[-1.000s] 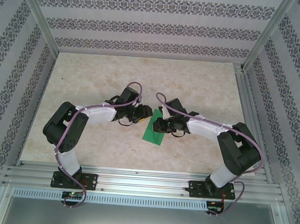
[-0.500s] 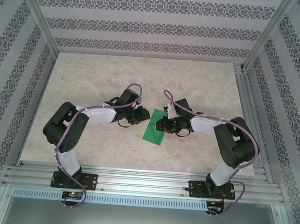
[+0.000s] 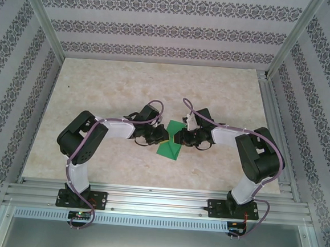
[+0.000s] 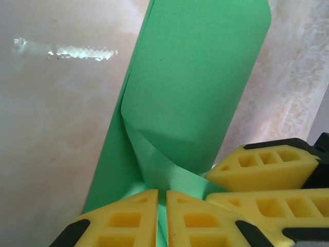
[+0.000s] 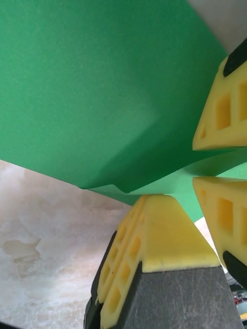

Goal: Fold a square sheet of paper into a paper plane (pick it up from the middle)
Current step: Fold the triangle a second time at the center of the table.

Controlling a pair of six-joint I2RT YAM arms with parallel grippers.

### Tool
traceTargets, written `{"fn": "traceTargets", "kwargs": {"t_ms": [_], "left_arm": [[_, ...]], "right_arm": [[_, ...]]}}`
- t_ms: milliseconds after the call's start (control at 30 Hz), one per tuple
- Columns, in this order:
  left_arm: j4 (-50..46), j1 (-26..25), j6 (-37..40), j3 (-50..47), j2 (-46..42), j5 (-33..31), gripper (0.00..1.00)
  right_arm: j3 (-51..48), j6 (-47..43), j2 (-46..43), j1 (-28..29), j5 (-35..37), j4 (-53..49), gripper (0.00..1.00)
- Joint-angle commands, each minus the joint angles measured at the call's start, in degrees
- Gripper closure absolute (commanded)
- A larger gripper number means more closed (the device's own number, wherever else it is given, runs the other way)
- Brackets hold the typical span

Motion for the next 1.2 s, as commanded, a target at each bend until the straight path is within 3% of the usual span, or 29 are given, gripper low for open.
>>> {"fn": "traceTargets", "kwargs": {"t_ms": [0,67,200,367,400,533,667,867,1167], "left_arm": [[3.54,-0.69,-1.72,1.76,1.09,0.75,0.85],[3.25,-0.69,-1.72,2.0,1.06,0.26,0.85],[3.06,-0.69,-1.98,2.29,1.7,-0.4,0.85],[3.92,-0.69,-2.69,2.23,2.0,-0.57,0.85],[3.85,-0.69,-2.67,2.17,1.88,-0.79,0.85],[3.56,-0.69,-2.35,2.38,1.57,-0.42,0.84],[1.24,-0.51,-0.71,2.13,-1.74,-1.93,0.76],[-9.06,0.81,4.2,1.58,-11.94,-12.89,0.54],[-11.41,2.07,3.64,-1.13,-18.16,-19.81,0.54]], "right_arm": [[-0.3,-1.41,0.6,-0.67,-1.15,1.22,0.79],[-0.34,-1.2,0.4,-0.76,-1.13,1.06,0.79],[-0.99,-0.48,-2.22,-0.76,-1.07,0.38,0.66],[-2.79,-0.37,-6.24,-0.67,-1.48,-0.86,0.61],[-3.16,-0.41,-6.51,-0.67,-1.37,-0.92,0.61],[-3.38,-0.47,-5.96,-0.67,-0.34,-0.88,0.81],[-1.82,-1.74,-4.39,-0.73,1.59,-2.94,0.92],[-0.84,-3.11,-2.72,-1.02,2.02,-4.3,0.92],[0.2,-4.51,-1.82,-1.33,2.11,-6.62,0.9]]}}
